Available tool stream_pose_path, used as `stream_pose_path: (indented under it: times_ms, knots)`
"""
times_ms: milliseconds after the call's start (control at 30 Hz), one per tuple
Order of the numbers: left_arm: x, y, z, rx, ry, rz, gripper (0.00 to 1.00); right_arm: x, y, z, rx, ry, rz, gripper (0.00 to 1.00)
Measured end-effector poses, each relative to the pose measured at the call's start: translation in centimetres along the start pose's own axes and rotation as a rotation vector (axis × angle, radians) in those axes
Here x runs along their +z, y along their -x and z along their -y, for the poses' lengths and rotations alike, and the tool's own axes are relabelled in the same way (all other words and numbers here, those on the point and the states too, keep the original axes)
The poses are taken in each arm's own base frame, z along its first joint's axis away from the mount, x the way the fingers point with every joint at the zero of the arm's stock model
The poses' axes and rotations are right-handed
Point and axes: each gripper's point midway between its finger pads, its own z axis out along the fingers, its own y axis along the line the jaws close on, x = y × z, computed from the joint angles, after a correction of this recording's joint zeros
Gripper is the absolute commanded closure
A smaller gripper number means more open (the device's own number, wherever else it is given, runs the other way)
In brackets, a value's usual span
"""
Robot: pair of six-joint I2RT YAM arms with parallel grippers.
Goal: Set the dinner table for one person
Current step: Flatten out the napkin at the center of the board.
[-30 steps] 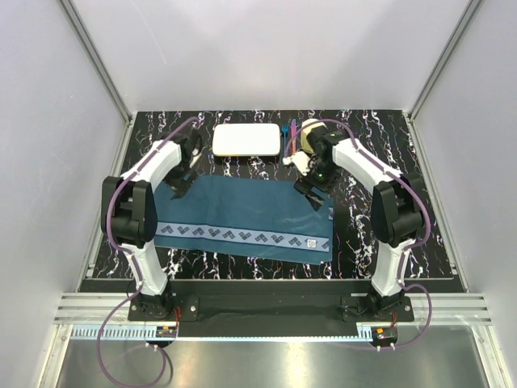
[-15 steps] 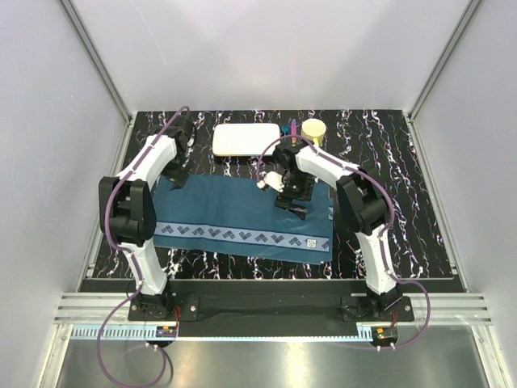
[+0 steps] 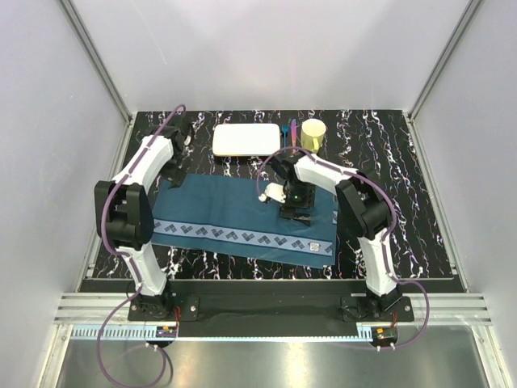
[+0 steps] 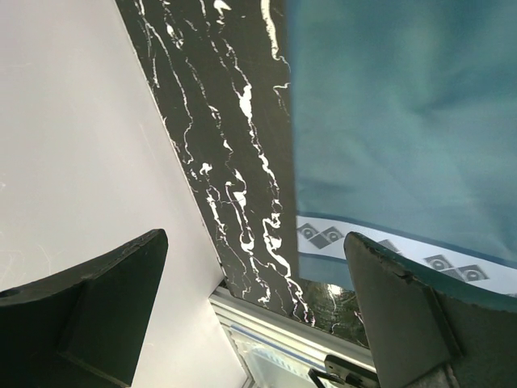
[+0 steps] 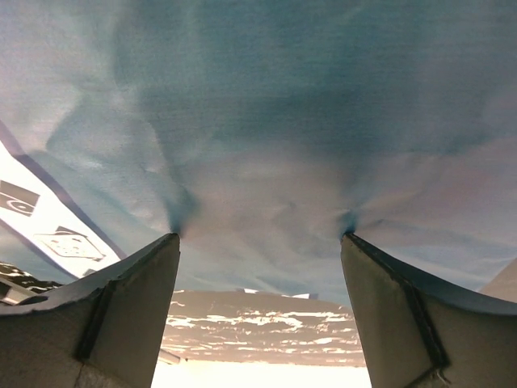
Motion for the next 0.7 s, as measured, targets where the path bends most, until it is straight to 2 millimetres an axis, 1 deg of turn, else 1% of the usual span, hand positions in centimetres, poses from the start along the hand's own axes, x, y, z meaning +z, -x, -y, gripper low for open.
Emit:
stream_pose_path:
  times_ms: [167, 367, 600, 700]
  knots:
    - [0.0, -0.1, -0.4, -0.011, 0.003, -0.002, 0.01, 0.3, -1.4, -0.5, -0.010, -0.022, -0.025, 0.12]
    - [-0.2, 0.3, -0.7, -0.019, 0.006, 0.011, 0.01, 0.5, -3.2, -0.5, 0.017, -0.021, -0.045, 0.12]
    - [-0.4, 0.6, -0.9, -0.024, 0.008, 0.020, 0.01, 0.7, -6.2, 0.2, 0.077, -0.024, -0.090, 0.11]
    - [-0.4, 0.6, -0.9, -0.025, 0.008, 0.021, 0.01, 0.9, -7.9, 0.8, 0.101, -0.039, -0.132, 0.10]
